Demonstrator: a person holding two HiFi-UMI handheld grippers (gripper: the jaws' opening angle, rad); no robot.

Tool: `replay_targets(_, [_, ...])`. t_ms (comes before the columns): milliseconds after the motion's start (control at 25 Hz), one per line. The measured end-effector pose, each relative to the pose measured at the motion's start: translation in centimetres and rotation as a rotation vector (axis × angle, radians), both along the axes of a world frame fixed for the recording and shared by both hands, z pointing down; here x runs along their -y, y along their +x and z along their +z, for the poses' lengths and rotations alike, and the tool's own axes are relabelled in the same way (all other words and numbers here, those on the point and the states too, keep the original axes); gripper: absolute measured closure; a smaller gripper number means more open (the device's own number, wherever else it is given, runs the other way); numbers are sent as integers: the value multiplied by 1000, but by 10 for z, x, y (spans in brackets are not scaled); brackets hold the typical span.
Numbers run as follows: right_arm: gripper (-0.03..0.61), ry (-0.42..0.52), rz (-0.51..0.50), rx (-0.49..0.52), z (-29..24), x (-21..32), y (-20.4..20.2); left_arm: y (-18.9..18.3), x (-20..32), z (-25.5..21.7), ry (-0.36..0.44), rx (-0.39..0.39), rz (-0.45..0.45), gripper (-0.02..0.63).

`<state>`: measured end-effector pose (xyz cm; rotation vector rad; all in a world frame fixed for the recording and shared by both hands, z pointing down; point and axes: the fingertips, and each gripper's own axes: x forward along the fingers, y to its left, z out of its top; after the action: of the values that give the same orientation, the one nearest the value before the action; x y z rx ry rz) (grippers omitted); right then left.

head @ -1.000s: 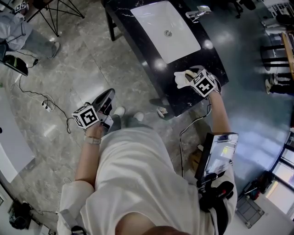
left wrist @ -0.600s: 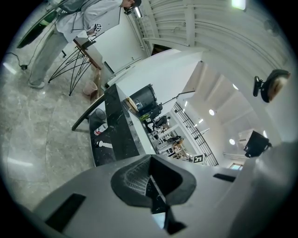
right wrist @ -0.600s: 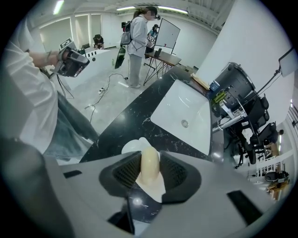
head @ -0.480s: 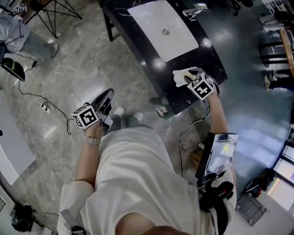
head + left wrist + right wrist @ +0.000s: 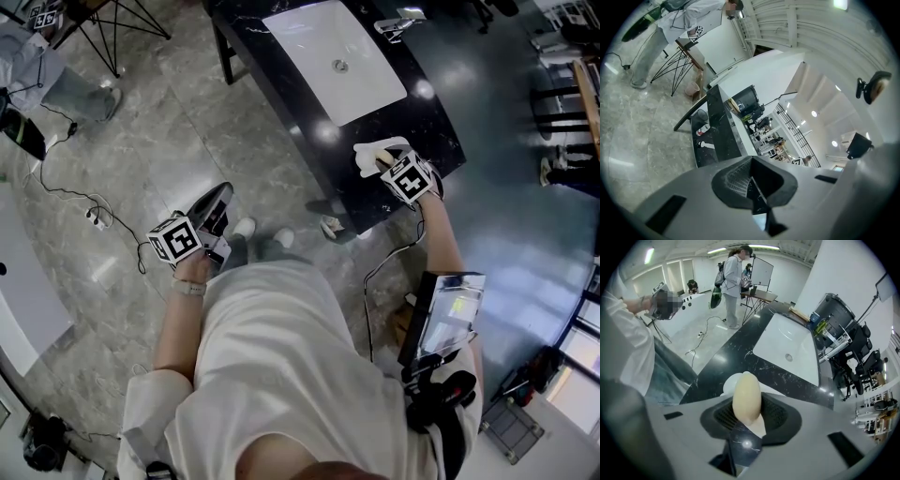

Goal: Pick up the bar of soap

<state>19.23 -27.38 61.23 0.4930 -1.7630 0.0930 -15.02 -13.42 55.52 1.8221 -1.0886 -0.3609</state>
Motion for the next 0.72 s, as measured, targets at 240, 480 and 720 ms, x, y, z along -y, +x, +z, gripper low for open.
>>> replay_targets(240, [456,16,23,-4,-1,-1,2,1,-2,-3,3,1,8,606])
replay_targets(480, [456,81,43,34,-29,6,-9,-1,-2,-4,7,5,22,606])
replay_targets(720, [456,122,65,218,-71,5,-50,3,4,-9,19,4,59,606])
